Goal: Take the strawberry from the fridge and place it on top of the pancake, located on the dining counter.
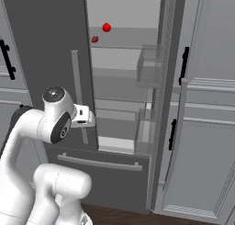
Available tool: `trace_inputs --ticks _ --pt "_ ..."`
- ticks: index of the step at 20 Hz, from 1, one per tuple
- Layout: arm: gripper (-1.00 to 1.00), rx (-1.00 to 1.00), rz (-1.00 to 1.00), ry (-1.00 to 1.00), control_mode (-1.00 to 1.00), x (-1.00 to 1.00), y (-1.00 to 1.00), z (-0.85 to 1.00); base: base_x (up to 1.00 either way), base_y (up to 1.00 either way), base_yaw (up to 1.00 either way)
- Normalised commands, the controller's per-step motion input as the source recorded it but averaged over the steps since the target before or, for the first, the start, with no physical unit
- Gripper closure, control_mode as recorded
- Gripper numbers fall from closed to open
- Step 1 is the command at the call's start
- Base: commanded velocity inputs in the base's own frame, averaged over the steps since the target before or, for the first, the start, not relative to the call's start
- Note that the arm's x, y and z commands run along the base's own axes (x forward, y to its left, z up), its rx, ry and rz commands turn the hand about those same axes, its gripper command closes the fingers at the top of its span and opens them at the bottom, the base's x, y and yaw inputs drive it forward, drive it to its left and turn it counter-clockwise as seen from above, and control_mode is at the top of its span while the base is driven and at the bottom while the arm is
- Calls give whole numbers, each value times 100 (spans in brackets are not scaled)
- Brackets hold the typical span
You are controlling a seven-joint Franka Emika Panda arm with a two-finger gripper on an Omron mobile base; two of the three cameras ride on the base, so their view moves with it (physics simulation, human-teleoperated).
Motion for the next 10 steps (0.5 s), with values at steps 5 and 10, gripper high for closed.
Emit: trace_inputs --ticks 5,10 --pt "-100 6 -8 -14 -100 30 100 60 0 0 0" --pt "-100 0 -23 -13 -100 68 46 50 0 0 0"
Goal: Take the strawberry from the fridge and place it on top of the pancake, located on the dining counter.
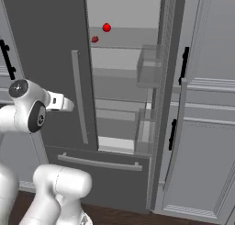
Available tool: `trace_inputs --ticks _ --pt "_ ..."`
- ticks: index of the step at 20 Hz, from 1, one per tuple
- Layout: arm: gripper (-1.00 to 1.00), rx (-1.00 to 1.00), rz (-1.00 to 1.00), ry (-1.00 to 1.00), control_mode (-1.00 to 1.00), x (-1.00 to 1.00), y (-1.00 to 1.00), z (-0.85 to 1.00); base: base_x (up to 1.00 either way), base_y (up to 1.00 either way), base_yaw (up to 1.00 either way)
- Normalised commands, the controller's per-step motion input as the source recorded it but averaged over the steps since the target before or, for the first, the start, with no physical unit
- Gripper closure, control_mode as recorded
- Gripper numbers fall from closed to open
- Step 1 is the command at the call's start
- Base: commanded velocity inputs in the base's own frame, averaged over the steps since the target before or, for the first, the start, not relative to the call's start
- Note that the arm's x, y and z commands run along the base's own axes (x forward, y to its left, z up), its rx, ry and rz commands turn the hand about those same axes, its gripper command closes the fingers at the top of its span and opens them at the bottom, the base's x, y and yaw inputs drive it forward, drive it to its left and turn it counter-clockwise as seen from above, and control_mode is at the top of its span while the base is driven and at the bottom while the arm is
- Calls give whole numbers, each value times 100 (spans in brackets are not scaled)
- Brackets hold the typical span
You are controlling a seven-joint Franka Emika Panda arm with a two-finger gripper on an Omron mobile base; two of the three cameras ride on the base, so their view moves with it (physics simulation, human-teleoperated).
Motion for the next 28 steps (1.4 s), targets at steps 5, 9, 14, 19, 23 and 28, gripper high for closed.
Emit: trace_inputs --ticks 5,9,14,19,23,28 --pt "-100 13 -13 -2 -100 59 -29 22 0 0 0" --pt "-100 16 -2 0 -100 71 -32 2 0 0 0" --pt "-100 11 0 1 -100 70 8 -12 0 0 0" --pt "-100 0 0 0 -100 64 11 -11 0 0 0" --pt "-100 0 0 0 -100 67 19 -27 0 0 0" --pt "-100 0 0 0 -100 66 16 -33 0 0 0"
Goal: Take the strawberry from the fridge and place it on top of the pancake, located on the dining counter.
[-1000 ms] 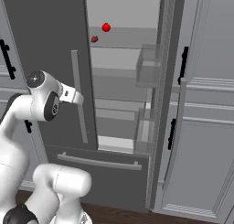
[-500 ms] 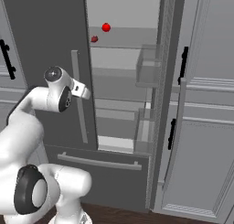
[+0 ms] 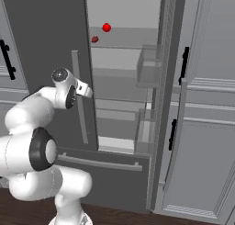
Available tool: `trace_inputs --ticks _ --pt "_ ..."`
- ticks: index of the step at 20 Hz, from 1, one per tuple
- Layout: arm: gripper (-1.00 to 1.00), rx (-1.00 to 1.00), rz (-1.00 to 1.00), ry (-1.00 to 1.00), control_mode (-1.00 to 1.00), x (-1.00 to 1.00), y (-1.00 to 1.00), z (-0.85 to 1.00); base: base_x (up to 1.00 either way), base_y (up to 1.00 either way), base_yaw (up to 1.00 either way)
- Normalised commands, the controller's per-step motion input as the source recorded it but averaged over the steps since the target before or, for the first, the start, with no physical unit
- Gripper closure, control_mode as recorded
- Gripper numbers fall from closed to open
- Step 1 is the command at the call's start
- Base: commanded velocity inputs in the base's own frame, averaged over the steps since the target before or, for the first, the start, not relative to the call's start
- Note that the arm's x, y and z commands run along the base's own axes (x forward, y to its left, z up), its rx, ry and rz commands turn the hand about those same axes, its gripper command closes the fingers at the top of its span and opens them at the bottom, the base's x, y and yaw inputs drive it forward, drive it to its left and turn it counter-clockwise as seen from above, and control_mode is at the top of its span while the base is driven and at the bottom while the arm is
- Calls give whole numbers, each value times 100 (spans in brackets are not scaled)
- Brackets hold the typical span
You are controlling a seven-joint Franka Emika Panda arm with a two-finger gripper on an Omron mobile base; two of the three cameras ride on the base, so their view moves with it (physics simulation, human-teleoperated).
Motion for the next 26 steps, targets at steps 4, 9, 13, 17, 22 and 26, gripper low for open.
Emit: trace_inputs --ticks 4,9,13,17,22,26 --pt "-100 0 0 0 -100 65 3 -27 0 0 0" --pt "100 0 0 0 -100 68 0 -24 0 0 0" --pt "100 1 0 8 -100 47 2 -13 0 0 0" --pt "100 9 0 16 -100 -54 13 3 0 0 0" --pt "100 1 0 13 -100 -100 38 9 0 0 0" --pt "100 0 0 20 -100 -100 66 0 0 0 0"
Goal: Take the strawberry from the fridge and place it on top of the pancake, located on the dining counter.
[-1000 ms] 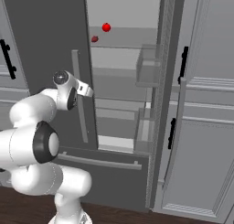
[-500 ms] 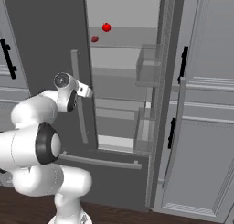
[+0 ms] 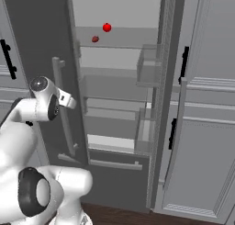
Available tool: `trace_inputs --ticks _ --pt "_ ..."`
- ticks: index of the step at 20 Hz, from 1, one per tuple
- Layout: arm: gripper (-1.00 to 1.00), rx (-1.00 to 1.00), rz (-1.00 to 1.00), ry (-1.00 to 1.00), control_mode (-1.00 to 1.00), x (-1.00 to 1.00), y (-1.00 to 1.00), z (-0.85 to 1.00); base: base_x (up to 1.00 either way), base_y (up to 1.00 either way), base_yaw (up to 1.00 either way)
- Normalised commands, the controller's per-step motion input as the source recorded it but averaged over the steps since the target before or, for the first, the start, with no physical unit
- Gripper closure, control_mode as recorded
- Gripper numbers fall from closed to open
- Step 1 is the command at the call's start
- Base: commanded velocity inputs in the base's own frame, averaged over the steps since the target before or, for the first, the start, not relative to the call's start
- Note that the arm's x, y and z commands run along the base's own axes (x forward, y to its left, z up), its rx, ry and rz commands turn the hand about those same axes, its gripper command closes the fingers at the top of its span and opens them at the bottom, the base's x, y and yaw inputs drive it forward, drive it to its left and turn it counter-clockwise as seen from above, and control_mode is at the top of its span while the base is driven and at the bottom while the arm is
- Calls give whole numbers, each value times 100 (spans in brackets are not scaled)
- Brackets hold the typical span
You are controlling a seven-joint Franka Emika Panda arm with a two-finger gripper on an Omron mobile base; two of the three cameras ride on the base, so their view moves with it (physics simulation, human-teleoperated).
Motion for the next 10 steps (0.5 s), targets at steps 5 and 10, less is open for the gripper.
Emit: trace_inputs --ticks 5,10 --pt "-100 1 0 23 -100 -100 52 6 0 0 0" --pt "-100 17 0 4 -100 -100 -67 43 0 0 0"
